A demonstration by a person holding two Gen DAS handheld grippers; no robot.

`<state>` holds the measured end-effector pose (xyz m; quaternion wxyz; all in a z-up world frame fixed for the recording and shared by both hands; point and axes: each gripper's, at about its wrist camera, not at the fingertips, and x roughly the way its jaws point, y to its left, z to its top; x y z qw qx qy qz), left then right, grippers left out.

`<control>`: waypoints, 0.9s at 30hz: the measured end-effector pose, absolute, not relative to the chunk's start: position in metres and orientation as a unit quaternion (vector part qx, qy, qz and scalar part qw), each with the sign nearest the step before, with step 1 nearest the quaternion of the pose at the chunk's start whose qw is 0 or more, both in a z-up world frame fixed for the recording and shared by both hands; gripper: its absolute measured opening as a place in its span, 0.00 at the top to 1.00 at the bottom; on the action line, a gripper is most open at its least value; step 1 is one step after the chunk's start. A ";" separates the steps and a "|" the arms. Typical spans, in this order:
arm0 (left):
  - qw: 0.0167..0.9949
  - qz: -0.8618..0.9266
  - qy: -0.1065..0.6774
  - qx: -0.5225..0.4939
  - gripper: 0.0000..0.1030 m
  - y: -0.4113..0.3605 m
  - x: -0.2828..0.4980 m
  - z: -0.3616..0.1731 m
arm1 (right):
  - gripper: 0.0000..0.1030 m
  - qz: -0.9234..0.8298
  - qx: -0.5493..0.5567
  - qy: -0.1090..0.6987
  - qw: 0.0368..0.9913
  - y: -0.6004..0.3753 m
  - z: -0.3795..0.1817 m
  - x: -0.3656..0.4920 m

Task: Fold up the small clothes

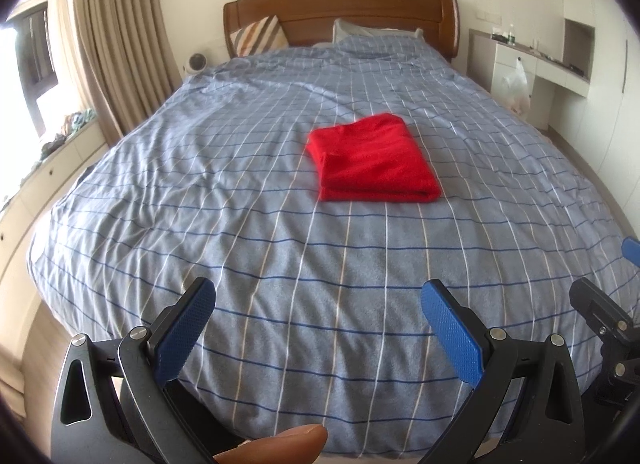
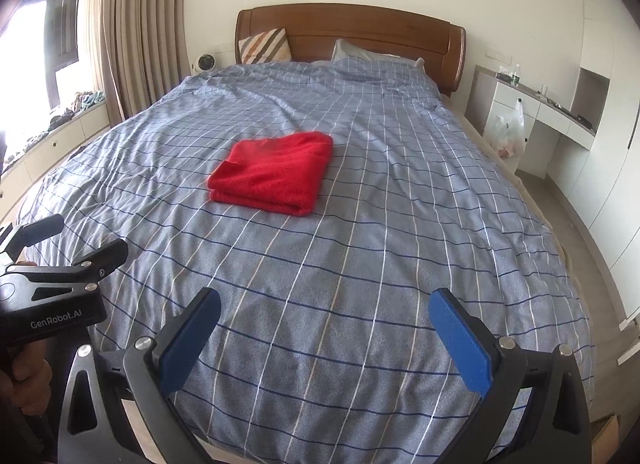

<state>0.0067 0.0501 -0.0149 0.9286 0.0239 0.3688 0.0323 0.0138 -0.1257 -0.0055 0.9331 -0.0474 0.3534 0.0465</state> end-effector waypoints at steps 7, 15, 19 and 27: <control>0.927 0.029 0.373 0.016 0.00 0.044 0.008 -0.022 | 0.01 0.060 -0.018 0.349 0.935 -0.138 -0.013 0.007; 0.939 0.017 0.343 0.028 0.00 0.043 0.005 -0.009 | 0.01 0.067 0.001 0.325 0.943 -0.144 -0.005 0.005; 0.942 0.019 0.333 0.032 0.00 0.047 0.005 -0.003 | 0.01 0.070 0.021 0.342 0.937 -0.146 -0.008 0.012; 0.946 0.022 0.319 0.057 0.00 0.044 0.002 0.007 | 0.01 0.063 -0.010 0.329 0.942 -0.136 0.001 0.011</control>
